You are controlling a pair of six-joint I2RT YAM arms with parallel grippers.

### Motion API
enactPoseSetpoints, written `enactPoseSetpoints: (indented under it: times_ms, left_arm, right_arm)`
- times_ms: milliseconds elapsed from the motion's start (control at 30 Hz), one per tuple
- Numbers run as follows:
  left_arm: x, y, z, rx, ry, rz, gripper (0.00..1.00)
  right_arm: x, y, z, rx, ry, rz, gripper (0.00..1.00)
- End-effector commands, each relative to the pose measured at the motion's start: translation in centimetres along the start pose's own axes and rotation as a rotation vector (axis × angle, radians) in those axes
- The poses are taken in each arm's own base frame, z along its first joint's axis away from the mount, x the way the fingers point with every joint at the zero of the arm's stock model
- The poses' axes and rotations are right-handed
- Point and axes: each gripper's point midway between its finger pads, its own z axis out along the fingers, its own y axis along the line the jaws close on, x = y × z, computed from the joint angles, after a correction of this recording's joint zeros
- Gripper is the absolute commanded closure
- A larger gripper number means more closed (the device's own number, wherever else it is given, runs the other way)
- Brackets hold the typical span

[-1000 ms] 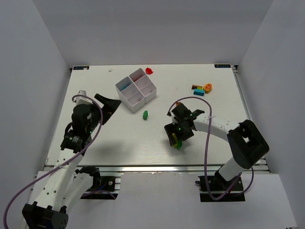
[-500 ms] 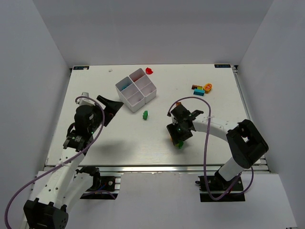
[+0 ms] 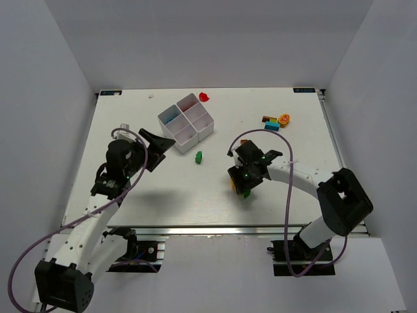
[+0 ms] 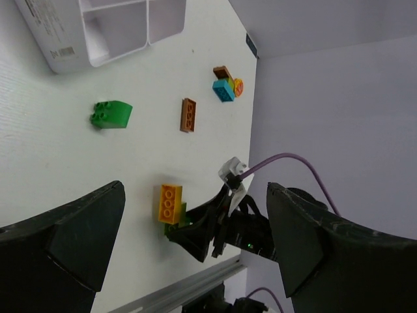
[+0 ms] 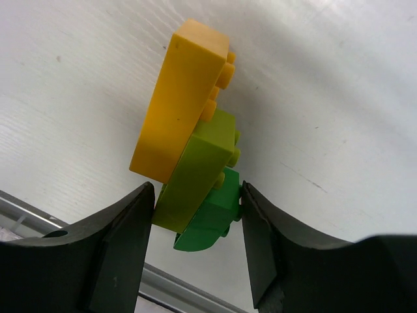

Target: Sort the legos into containers by color

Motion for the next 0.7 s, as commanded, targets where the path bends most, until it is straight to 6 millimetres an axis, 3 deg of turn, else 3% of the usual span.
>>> enactPoseSetpoints:
  times_ms: [0,167,233,333,500,667]
  left_arm:
    - [1.9,-0.4,0.8,0.042,0.113,-0.01,0.02]
    - [3.9,-1.9,1.7,0.069,0.228,0.04,0.02]
    - [4.3,-2.6,2.2,0.087,0.247,0.05,0.02]
    - [4.7,-4.1,2.6,0.133,0.255,0.064,0.02]
    - [5.9,-6.2,2.8,0.2,0.276,0.1,0.02]
    - [7.6,-6.9,3.5,0.207,0.314,0.153,0.06]
  right_arm:
    - [-2.8,0.0,-1.8,0.012,-0.134,-0.068,0.72]
    - [-7.7,0.6,-5.0,-0.015,-0.359,-0.189,0.79]
    - [-10.5,1.5,-7.4,-0.036,-0.498,-0.277,0.8]
    - [-13.0,2.4,-10.1,-0.051,-0.647,-0.385,0.82]
    - [-13.3,5.1,-12.5,-0.161,-0.753,-0.585,0.88]
    - [-12.8,6.0,-12.7,-0.184,-0.754,-0.718,0.92]
